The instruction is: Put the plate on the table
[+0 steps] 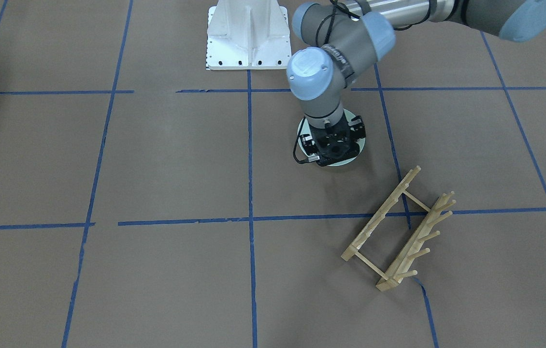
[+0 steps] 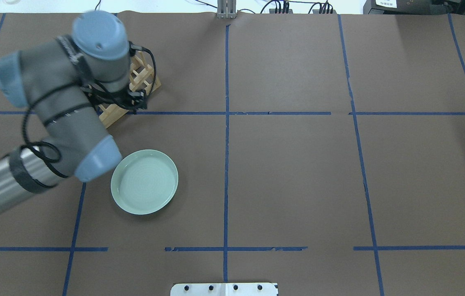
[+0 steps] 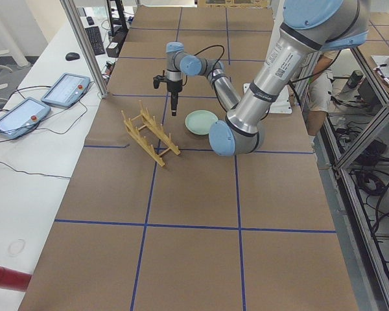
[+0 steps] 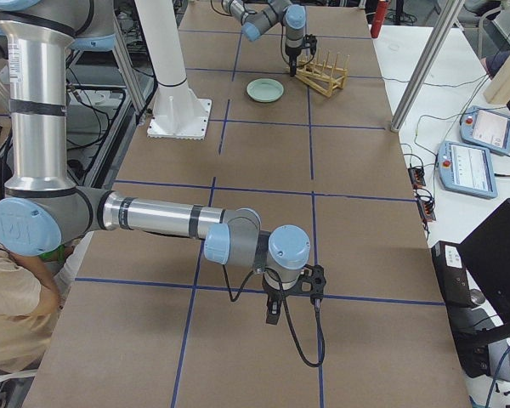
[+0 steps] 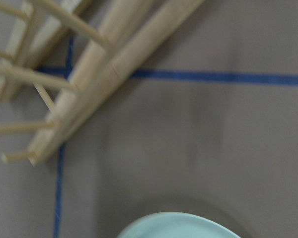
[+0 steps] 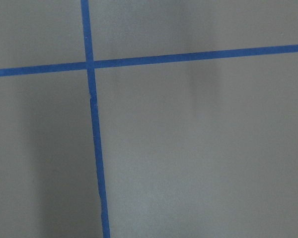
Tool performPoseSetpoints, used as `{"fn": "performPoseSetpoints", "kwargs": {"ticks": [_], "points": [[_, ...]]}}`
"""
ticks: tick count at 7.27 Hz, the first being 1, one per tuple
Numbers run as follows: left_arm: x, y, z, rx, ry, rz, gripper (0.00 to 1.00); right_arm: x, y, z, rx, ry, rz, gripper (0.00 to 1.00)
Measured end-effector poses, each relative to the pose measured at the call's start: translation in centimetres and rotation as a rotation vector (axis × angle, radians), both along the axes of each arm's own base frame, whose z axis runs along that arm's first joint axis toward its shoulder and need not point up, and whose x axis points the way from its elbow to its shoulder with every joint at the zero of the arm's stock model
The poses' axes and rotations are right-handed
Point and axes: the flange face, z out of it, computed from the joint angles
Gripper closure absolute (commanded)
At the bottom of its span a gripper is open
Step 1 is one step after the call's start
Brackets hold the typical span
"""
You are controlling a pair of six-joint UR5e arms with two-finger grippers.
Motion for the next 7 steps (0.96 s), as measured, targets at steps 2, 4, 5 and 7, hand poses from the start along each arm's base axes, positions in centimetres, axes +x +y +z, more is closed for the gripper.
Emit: {"fn": "performPoseSetpoints", "kwargs": {"ticks": [2,4,5,7], "points": [[-13.4,-4.1,2.7,0.090,0.083,0.023,0.00,0.0,0.0,0.0,0.000,0.000,0.000,0.00],[-28.4,-6.7,9.1,0.179,0.057,0.101,0.00,0.0,0.0,0.0,0.000,0.000,0.000,0.00],[-35.6,-7.1,14.0,0.196,0.045,0.139,0.00,0.0,0.0,0.0,0.000,0.000,0.000,0.00],[-47.3,-3.3,26.6,0.218,0.087,0.184,0.00,0.0,0.1,0.1,-0.001,0.000,0.000,0.00]]}}
